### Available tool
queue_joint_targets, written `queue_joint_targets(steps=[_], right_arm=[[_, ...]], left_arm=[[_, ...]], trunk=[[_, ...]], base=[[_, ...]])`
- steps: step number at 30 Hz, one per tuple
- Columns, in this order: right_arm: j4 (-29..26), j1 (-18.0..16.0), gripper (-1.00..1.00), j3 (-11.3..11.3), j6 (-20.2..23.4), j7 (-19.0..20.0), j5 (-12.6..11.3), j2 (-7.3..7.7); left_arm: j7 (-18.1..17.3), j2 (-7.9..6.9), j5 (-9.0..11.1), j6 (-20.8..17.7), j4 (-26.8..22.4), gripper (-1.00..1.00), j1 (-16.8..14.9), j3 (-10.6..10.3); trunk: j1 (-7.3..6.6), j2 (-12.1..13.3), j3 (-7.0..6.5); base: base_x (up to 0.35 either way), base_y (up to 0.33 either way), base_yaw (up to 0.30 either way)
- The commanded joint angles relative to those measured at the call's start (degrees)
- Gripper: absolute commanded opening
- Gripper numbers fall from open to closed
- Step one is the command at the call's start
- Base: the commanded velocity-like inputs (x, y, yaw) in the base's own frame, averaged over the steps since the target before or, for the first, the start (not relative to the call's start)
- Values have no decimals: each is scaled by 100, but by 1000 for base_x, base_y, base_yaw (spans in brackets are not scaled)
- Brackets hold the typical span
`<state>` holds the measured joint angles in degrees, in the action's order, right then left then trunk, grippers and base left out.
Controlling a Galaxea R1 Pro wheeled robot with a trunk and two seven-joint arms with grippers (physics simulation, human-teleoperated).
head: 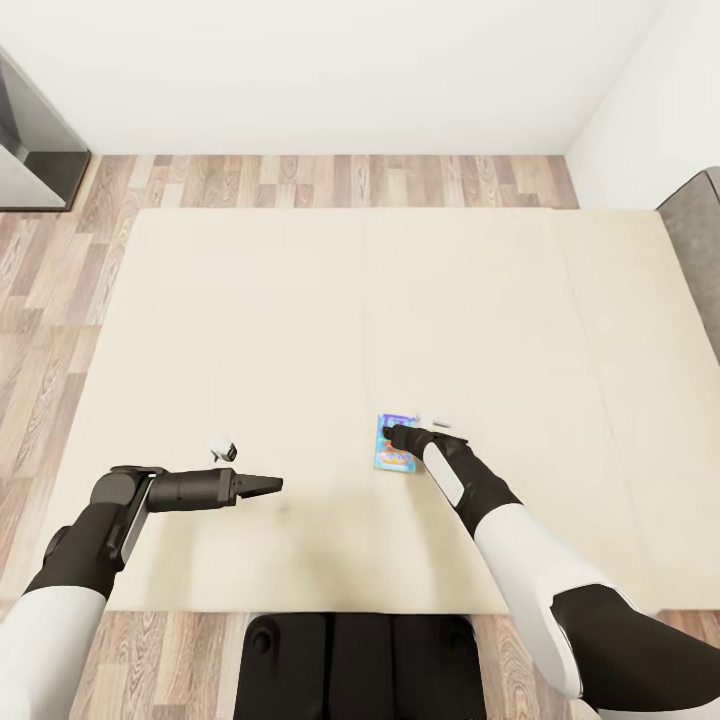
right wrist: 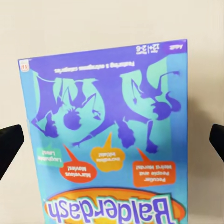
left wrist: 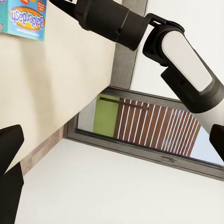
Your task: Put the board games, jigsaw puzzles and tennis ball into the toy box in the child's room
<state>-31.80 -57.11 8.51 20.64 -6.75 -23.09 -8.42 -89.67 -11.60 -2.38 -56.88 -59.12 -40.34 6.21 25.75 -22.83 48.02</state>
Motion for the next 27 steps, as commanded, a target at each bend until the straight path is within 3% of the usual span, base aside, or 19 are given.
queue_joint_targets(steps=[1, 27], right_arm=[[-10, -2, 100, 34, 20, -55, -59, 5], [-10, -2, 100, 36, 19, -46, -55, -2]], left_arm=[[-33, 0, -25, -60, -4, 100, -1, 3], [-33, 0, -25, -60, -4, 100, 0, 3]], trunk=[[3, -9, 15], [3, -9, 194]], base=[[0, 0, 0], [0, 11, 0]])
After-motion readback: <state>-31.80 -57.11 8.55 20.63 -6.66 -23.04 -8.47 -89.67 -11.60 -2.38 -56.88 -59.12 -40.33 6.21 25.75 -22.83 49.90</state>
